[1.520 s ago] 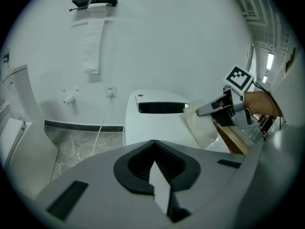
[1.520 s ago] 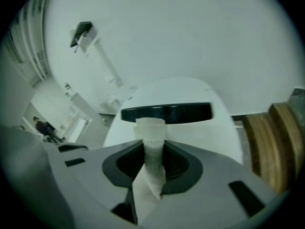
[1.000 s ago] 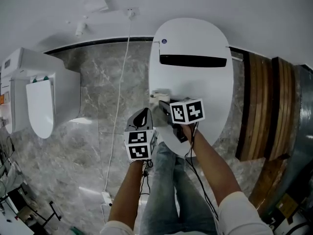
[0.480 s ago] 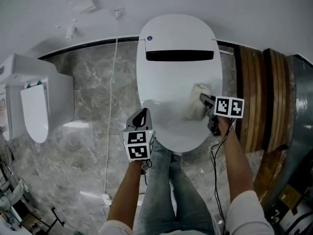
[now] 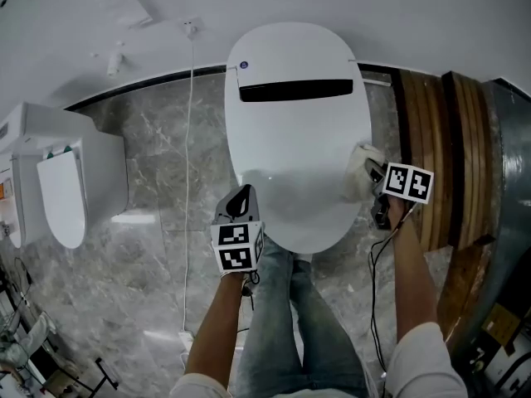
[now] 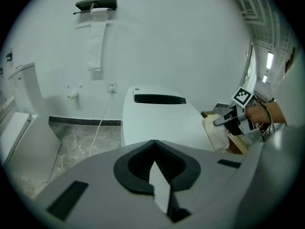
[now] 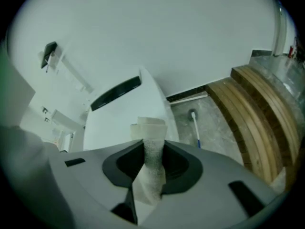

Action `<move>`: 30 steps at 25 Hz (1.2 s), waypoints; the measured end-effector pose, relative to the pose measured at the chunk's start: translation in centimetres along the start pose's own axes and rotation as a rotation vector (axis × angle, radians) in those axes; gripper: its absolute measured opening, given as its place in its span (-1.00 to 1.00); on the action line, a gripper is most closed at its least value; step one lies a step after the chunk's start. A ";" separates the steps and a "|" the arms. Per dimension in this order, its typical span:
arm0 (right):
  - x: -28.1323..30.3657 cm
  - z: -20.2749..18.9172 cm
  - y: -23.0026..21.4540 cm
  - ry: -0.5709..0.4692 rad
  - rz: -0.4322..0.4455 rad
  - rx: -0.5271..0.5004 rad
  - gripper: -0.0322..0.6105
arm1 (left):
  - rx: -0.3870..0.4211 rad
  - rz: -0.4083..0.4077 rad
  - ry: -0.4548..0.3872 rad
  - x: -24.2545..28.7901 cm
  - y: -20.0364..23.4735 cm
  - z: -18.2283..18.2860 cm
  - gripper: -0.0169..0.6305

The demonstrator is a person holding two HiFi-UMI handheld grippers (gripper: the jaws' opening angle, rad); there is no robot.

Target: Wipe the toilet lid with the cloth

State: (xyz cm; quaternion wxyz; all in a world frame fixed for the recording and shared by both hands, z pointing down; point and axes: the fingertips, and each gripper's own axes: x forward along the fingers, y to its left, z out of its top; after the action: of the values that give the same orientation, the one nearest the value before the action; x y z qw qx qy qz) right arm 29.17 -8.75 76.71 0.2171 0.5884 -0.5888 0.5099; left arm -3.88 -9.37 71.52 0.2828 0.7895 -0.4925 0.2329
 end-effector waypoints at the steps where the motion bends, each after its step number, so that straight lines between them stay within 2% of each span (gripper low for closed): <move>1: -0.2 -0.2 1.9 -0.013 0.053 0.001 -0.59 | -0.001 0.004 -0.002 -0.3 0.2 -0.1 -0.91; 4: 0.1 -2.3 9.7 0.010 0.263 -0.002 -0.59 | -0.018 0.028 0.002 -1.2 1.2 -0.9 -0.91; 6: 1.0 -4.7 15.4 0.071 0.400 0.006 -0.59 | -0.037 0.048 0.009 -2.0 2.0 -1.8 -0.91; 8: 2.2 -7.6 20.4 0.148 0.491 0.003 -0.59 | -0.055 0.064 0.011 -2.8 2.5 -2.6 -0.91; 11: 4.2 -11.9 25.6 0.259 0.529 -0.075 -0.59 | -0.075 0.080 0.014 -3.7 3.1 -3.7 -0.91; 14: 5.7 -14.5 27.3 0.309 0.499 -0.149 -0.59 | -0.090 0.089 0.016 -4.3 3.3 -4.6 -0.91; 17: 6.4 -14.6 25.8 0.282 0.439 -0.188 -0.59 | -0.096 0.086 0.016 -4.6 3.0 -5.1 -0.91; 22: 5.2 -12.7 20.5 0.253 0.390 -0.169 -0.59 | -0.091 0.066 0.013 -4.4 1.7 -5.2 -0.91; 26: 3.1 -10.5 13.2 0.226 0.306 -0.159 -0.59 | -0.075 0.044 0.015 -3.8 0.3 -4.9 -0.91; 30: 0.9 -8.4 4.6 0.187 0.182 -0.116 -0.59 | -0.054 0.021 0.021 -3.1 -1.3 -4.8 -0.91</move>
State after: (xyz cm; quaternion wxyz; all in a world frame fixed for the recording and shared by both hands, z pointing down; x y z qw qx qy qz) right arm 21.90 -2.92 79.12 0.2576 0.4689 -0.6454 0.5452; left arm -4.37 -3.64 72.71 0.3067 0.7739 -0.5038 0.2306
